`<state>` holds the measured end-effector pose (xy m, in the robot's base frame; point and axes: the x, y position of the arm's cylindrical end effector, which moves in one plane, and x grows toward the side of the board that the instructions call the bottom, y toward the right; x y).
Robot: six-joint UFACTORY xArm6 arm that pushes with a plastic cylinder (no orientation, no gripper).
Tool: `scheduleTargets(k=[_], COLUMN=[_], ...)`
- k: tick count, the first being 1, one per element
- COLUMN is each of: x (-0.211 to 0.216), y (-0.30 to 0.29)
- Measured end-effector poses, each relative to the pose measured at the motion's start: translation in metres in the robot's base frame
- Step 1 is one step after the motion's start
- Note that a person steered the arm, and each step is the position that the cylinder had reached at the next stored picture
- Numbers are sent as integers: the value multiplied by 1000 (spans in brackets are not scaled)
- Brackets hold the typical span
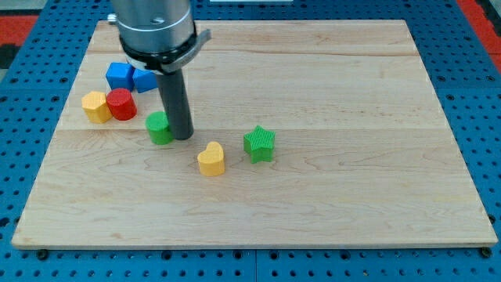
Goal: Keep yellow heart and green star in a vertical line
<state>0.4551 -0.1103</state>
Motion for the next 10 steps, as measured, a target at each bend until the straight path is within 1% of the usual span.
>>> scheduleTargets(k=[1, 2, 3, 4, 5, 6, 7, 8, 9, 10], x=[2, -5, 20, 80, 104, 67, 32, 17, 7, -29], y=[-21, -66, -43, -25, 54, 54, 24, 30, 71, 69])
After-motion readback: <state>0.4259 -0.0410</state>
